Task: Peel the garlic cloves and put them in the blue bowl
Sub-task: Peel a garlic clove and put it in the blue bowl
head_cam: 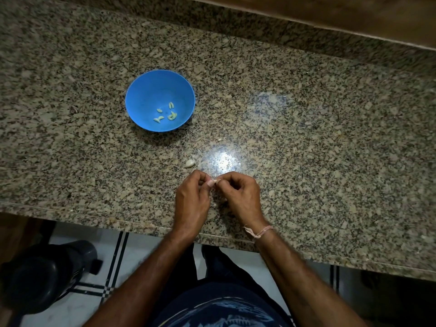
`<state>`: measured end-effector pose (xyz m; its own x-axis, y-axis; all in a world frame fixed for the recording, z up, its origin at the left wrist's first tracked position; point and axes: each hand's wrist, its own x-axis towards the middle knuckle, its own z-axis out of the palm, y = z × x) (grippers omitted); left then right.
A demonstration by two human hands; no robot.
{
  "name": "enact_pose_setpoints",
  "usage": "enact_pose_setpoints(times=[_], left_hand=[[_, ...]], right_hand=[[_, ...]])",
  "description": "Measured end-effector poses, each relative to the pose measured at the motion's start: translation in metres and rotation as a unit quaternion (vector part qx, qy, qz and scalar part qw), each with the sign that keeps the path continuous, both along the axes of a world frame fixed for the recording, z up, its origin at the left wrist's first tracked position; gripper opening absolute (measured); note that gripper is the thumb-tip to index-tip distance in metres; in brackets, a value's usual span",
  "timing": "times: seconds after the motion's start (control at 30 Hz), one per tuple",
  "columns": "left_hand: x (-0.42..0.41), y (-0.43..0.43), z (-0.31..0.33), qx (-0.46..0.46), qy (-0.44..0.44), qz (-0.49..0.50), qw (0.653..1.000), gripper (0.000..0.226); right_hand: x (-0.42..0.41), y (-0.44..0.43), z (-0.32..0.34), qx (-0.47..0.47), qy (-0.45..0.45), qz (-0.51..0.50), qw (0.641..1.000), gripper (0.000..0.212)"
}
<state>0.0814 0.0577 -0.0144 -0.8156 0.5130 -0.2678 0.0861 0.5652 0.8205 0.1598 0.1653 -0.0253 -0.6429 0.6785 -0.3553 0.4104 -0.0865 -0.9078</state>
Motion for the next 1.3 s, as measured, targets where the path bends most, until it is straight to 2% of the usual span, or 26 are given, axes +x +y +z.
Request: enact_pose_setpoints(times=[0.17, 0.27, 0.37, 0.5, 0.63, 0.83, 0.9, 1.0, 1.07, 1.17, 1.3], left_hand=[[-0.001, 0.0, 0.001, 0.026, 0.058, -0.03, 0.997, 0.012], [-0.003, -0.002, 0.0, 0.023, 0.085, -0.058, 0.994, 0.015], [-0.005, -0.001, 0.001, 0.031, 0.0, 0.002, 1.0, 0.012], [-0.007, 0.0, -0.002, 0.059, -0.113, 0.079, 0.989, 0.009], [-0.007, -0.001, -0.006, 0.053, -0.129, 0.072, 0.988, 0.009], [-0.009, 0.001, -0.01, 0.078, -0.217, 0.092, 0.969, 0.021], [-0.007, 0.001, -0.008, 0.078, -0.229, 0.119, 0.963, 0.024], [-0.006, -0.001, -0.011, 0.059, -0.202, 0.115, 0.971, 0.025], [-0.007, -0.002, -0.012, 0.055, -0.196, 0.097, 0.974, 0.026], [-0.008, -0.005, -0.011, 0.058, -0.188, 0.076, 0.977, 0.027], [-0.009, -0.011, -0.011, 0.065, -0.189, 0.067, 0.978, 0.021]], right_hand=[[0.0, -0.005, 0.002, -0.108, 0.016, -0.053, 0.993, 0.009], [0.0, -0.005, 0.002, -0.085, -0.001, -0.053, 0.995, 0.01], [0.001, -0.007, 0.001, -0.023, -0.011, -0.015, 1.0, 0.012], [0.004, -0.006, -0.002, 0.058, -0.007, 0.014, 0.998, 0.01], [0.004, -0.001, 0.004, 0.055, 0.025, 0.043, 0.997, 0.019], [0.004, -0.004, 0.001, 0.064, 0.031, 0.016, 0.997, 0.007], [0.005, -0.005, -0.003, 0.112, 0.006, 0.013, 0.994, 0.006], [0.004, -0.006, -0.006, 0.198, -0.019, 0.041, 0.979, 0.023], [0.003, -0.006, -0.006, 0.182, -0.005, 0.061, 0.981, 0.019], [0.0, -0.006, -0.003, 0.103, 0.018, 0.037, 0.994, 0.007], [-0.003, -0.004, -0.002, 0.083, 0.028, 0.051, 0.995, 0.006]])
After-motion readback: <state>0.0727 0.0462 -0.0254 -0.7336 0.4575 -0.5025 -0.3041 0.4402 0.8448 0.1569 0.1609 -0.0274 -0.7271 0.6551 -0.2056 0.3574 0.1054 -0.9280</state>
